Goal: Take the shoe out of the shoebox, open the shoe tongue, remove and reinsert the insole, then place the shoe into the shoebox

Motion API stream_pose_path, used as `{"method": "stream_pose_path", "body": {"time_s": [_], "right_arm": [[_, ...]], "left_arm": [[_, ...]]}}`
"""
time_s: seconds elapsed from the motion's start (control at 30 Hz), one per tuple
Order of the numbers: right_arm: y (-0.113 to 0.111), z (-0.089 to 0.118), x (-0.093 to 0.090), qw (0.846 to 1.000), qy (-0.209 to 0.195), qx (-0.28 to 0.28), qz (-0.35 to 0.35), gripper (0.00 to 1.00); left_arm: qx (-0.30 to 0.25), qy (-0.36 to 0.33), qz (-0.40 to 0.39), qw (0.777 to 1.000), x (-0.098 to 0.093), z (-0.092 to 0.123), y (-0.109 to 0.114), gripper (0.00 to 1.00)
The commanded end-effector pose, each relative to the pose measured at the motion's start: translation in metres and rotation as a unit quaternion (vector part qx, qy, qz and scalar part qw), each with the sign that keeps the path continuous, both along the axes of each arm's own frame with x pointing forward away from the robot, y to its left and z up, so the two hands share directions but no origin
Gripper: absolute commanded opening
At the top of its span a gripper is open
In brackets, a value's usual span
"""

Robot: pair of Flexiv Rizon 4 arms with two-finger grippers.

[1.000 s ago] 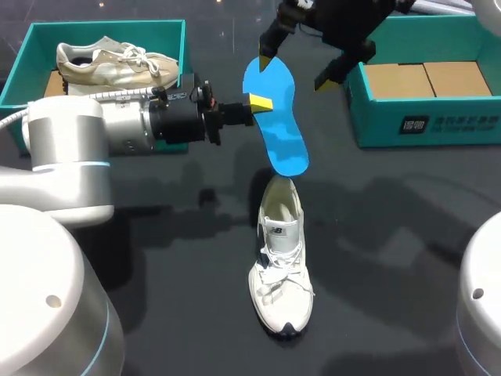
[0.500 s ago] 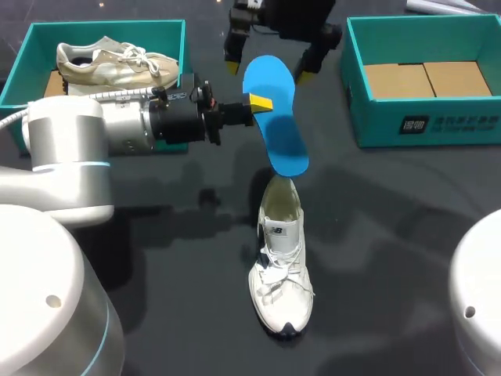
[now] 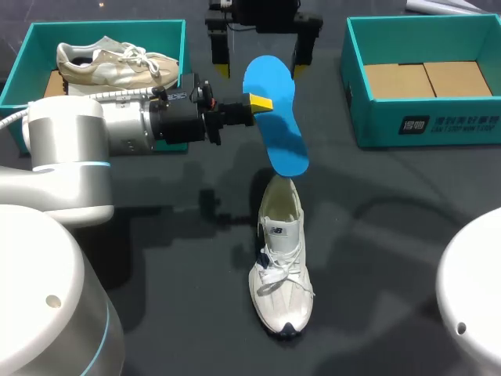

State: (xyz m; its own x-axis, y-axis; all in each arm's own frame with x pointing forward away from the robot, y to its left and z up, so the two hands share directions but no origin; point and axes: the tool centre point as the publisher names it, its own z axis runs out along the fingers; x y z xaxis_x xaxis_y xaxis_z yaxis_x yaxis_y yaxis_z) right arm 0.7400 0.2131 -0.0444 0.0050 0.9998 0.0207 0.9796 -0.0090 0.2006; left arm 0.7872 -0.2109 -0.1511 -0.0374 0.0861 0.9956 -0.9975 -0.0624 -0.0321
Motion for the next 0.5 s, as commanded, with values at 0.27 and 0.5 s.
{"method": "stream_pose_path", "body": {"time_s": [0.27, 0.5], "right_arm": [[-0.012, 0.000, 0.001, 1.000, 0.007, 0.023, 0.003, 1.00], [-0.034, -0.005, 0.000, 0.995, 0.014, 0.102, -0.003, 1.00]], "left_arm": [[0.001, 0.000, -0.001, 1.000, 0.000, 0.000, 0.000, 0.00], [0.001, 0.000, -0.001, 1.000, 0.000, 0.000, 0.000, 0.00]]}}
